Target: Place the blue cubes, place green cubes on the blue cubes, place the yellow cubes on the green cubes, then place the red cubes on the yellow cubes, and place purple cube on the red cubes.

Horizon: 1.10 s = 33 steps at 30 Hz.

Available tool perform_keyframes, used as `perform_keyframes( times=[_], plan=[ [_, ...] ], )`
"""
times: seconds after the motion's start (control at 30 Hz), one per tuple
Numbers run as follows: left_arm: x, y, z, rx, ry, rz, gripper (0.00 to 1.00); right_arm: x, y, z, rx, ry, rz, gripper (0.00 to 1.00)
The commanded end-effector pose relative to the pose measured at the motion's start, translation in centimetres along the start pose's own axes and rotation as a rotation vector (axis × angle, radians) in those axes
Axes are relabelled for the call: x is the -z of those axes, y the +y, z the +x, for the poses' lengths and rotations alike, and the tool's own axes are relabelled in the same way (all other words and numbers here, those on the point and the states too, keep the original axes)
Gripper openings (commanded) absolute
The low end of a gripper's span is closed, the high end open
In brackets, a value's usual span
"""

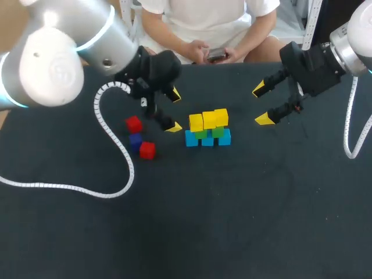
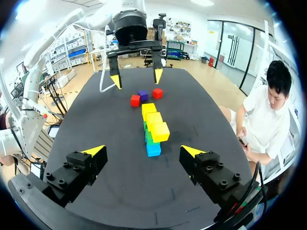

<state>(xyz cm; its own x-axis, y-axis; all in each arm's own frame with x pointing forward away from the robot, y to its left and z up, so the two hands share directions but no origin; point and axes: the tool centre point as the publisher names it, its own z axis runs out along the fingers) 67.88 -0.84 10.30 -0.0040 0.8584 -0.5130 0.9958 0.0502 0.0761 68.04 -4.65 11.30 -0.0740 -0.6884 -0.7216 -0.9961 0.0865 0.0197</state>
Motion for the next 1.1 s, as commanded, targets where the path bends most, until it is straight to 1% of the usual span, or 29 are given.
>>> perform_keyframes(
  times=[0.03, 0.2, 0.37, 0.4, 0.5, 0.53, 0.6, 0.73, 0.87, 0.93, 1.1],
  plan=[
    [1.1, -1.1, 1.0, 0.01, -0.039, -0.025, 1.0, 0.0, 0.1, 0.0, 0.0, -0.001, 0.003, 1.0],
    [1.9, -1.6, 1.7, 0.03, -0.025, -0.037, 1.0, 0.0, 0.1, 0.0, 0.0, -0.001, 0.003, 1.0],
    [2.2, -1.7, 2.1, 0.046, -0.01, -0.038, 1.0, 0.0, 0.1, 0.0, 0.0, -0.001, 0.003, 1.0],
    [2.3, -1.7, 2.2, 0.054, 0.002, -0.035, 1.0, 0.0, 0.1, 0.0, 0.0, -0.001, 0.003, 1.0],
    [2.4, -1.5, 2.7, 0.098, 0.08, -0.019, 1.0, 0.0, 0.1, 0.0, 0.0, -0.001, 0.003, 1.0],
    [2.4, -1.5, 2.9, 0.11, 0.086, -0.022, 1.0, 0.0, 0.1, 0.0, 0.0, -0.001, 0.003, 1.0],
    [2.4, -1.3, 3.4, 0.15, 0.131, -0.021, 1.0, 0.0, 0.1, 0.0, 0.0, -0.001, 0.003, 1.0],
    [2.4, -0.8, 4.5, 0.215, 0.15, -0.029, 1.0, 0.0, 0.1, 0.0, 0.0, -0.001, 0.003, 1.0],
    [2.1, -0.2, 5.6, 0.275, 0.203, -0.031, 1.0, 0.0, 0.1, 0.0, 0.0, -0.001, 0.003, 1.0],
    [1.9, 0.2, 6.0, 0.296, 0.243, -0.03, 1.0, 0.0, 0.1, 0.0, 0.0, -0.001, 0.003, 1.0],
    [1.6, 1.5, 6.8, 0.315, 0.251, -0.042, 1.0, 0.0, 0.1, 0.0, 0.0, -0.001, 0.003, 1.0]
  ],
)
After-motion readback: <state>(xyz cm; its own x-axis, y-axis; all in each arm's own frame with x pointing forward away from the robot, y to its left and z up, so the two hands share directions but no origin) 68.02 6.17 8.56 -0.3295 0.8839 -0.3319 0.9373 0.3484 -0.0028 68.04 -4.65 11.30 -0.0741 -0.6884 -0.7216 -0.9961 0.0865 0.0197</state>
